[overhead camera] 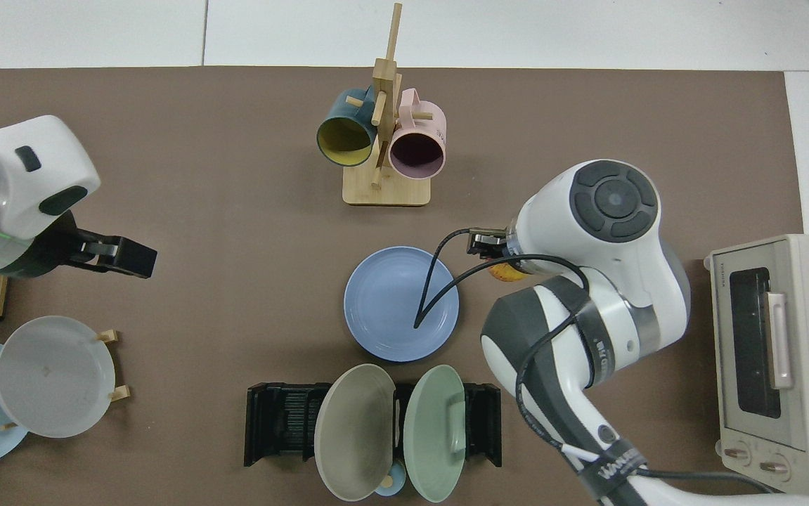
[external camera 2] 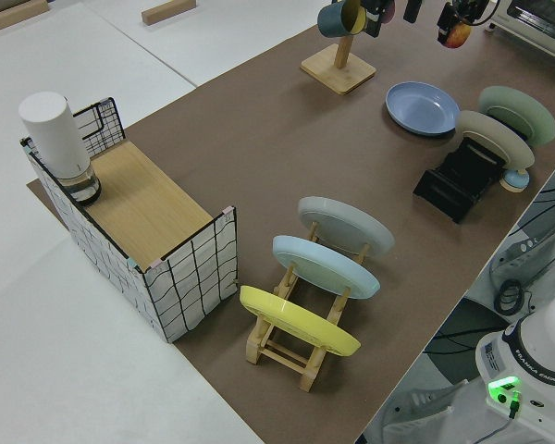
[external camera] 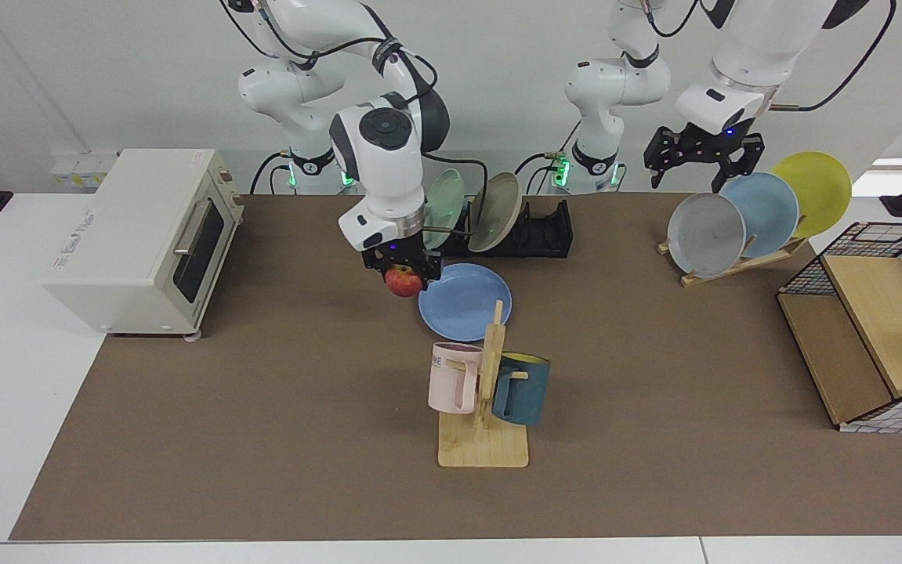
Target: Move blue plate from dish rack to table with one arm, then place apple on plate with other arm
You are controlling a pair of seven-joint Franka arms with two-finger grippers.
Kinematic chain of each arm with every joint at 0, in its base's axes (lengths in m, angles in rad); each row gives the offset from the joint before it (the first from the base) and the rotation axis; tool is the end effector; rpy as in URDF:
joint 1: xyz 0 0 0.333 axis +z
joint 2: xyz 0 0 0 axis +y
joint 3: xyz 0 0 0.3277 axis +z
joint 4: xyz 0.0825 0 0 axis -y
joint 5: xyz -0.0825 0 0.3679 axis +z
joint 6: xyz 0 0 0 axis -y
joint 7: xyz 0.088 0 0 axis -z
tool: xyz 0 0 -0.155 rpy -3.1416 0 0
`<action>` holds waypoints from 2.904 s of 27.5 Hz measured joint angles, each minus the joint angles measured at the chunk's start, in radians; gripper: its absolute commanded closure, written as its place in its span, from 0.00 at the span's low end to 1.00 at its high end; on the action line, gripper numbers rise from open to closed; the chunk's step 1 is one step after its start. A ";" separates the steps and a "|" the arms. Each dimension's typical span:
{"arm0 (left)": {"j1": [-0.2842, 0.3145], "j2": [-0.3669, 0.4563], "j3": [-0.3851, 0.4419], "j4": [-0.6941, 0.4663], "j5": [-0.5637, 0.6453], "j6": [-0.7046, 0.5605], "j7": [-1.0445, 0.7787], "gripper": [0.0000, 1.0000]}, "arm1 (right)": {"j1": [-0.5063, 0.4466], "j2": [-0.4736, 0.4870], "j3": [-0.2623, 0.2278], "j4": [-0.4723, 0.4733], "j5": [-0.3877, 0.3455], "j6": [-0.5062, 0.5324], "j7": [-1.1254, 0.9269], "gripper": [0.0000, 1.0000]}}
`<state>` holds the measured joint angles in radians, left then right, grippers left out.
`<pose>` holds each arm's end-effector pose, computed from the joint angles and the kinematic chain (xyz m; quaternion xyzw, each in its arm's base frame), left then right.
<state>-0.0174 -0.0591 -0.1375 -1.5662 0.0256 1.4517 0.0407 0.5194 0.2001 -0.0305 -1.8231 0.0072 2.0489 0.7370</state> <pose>0.4986 -0.0758 0.6109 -0.9948 0.0962 0.0270 0.0184 0.5333 0.2854 0.3985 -0.9921 0.1250 -0.0104 0.0076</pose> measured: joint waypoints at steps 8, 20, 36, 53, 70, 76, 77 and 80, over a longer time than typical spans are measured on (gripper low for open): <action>-0.004 0.000 0.025 -0.001 -0.005 0.004 0.001 0.00 | 0.105 0.067 0.000 0.017 0.000 0.042 0.134 1.00; 0.001 0.003 0.041 -0.001 -0.040 0.045 0.001 0.00 | 0.147 0.185 -0.009 0.045 0.012 0.133 0.196 1.00; 0.005 0.003 0.043 -0.001 -0.040 0.045 0.001 0.00 | 0.147 0.222 -0.005 0.001 0.048 0.174 0.196 0.00; 0.008 0.002 0.043 -0.001 -0.040 0.045 0.001 0.00 | 0.135 0.133 -0.029 0.050 0.044 0.103 0.161 0.00; 0.008 0.002 0.043 -0.001 -0.040 0.045 0.001 0.00 | -0.186 -0.027 -0.040 0.053 0.038 -0.007 -0.307 0.00; 0.008 0.002 0.043 -0.001 -0.040 0.045 0.001 0.00 | -0.290 -0.056 -0.042 0.053 0.038 -0.013 -0.465 0.00; 0.008 0.002 0.043 -0.001 -0.040 0.045 0.001 0.00 | -0.303 -0.062 -0.042 0.053 0.038 -0.019 -0.483 0.00; 0.008 0.002 0.043 -0.001 -0.040 0.045 0.001 0.00 | -0.334 -0.084 -0.043 0.053 0.038 -0.051 -0.527 0.00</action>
<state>-0.0089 -0.0572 -0.0943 -1.5667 -0.0143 1.4967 0.0414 0.1851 0.1160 -0.0734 -1.7698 0.0454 1.9983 0.2097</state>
